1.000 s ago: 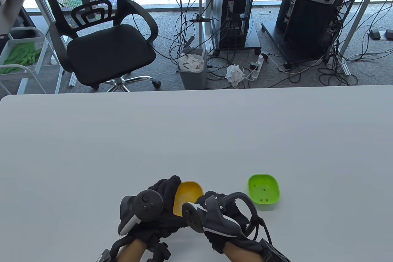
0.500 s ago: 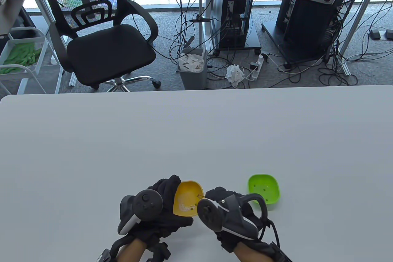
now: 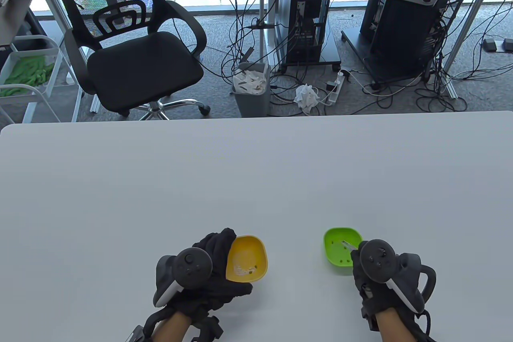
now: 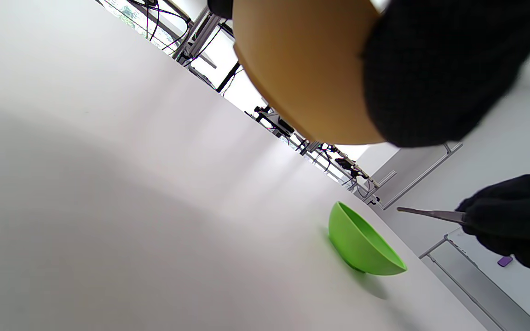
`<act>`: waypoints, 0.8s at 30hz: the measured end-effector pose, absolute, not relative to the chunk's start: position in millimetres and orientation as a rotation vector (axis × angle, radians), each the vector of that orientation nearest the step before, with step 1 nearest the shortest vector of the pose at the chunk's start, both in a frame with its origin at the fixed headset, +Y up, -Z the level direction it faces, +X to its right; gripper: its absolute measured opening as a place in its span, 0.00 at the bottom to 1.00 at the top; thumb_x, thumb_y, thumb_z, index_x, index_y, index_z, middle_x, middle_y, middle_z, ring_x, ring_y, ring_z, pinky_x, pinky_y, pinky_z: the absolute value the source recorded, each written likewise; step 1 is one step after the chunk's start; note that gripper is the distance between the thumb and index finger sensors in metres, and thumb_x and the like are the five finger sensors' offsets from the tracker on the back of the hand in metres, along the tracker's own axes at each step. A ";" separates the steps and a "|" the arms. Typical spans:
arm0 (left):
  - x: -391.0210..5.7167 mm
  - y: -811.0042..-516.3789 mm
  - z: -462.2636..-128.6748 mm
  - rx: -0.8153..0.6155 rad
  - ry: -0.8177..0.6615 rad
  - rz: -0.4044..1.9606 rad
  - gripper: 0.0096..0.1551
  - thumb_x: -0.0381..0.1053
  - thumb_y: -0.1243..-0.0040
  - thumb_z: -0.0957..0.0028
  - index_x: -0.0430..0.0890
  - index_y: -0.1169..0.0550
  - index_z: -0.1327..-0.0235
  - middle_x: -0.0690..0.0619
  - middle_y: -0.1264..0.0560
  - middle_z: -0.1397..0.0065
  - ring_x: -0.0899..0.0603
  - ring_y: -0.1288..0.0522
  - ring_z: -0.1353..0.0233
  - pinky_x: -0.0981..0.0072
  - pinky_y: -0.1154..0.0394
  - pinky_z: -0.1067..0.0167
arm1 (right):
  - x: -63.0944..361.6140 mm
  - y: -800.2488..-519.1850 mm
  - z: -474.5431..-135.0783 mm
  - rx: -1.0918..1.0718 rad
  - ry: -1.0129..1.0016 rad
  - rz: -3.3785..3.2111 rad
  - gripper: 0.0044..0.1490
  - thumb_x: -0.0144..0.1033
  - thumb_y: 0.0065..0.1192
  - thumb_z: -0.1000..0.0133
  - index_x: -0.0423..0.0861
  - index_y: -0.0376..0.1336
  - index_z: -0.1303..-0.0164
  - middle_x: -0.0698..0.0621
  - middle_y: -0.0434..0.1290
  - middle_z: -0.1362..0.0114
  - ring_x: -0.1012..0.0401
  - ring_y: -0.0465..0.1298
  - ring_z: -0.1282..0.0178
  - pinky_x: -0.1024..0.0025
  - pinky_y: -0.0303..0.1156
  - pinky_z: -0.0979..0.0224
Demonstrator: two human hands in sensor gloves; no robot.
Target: Pick mung beans with tweezers into small dish
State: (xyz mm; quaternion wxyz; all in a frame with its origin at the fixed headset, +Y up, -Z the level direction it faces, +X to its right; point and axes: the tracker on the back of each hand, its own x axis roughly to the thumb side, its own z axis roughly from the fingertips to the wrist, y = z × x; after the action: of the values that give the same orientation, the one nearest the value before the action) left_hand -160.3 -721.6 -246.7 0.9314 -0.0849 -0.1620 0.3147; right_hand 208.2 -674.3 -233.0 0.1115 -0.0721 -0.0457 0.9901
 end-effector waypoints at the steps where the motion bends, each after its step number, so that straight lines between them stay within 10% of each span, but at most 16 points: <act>1: -160.5 -721.6 -246.7 -0.174 -0.331 0.644 0.77 0.70 0.21 0.65 0.46 0.55 0.16 0.46 0.50 0.14 0.30 0.54 0.14 0.28 0.60 0.24 | 209.2 -677.6 -233.3 -0.218 -0.137 2.901 0.21 0.39 0.74 0.48 0.37 0.79 0.55 0.41 0.82 0.58 0.66 0.79 0.72 0.70 0.80 0.68; 24: -160.4 -721.7 -246.4 -0.179 -0.327 0.641 0.77 0.70 0.21 0.65 0.46 0.55 0.16 0.46 0.50 0.14 0.30 0.54 0.14 0.28 0.60 0.24 | 215.2 -688.5 -233.1 -0.270 -0.112 2.867 0.21 0.39 0.73 0.48 0.38 0.78 0.54 0.42 0.82 0.58 0.66 0.79 0.72 0.70 0.80 0.68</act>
State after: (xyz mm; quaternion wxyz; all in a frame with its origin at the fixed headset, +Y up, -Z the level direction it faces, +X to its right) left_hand -160.4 -721.7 -246.4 0.9320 -0.0874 -0.1599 0.3134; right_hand 215.2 -688.5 -233.1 0.1297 -0.0929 -0.0387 0.9864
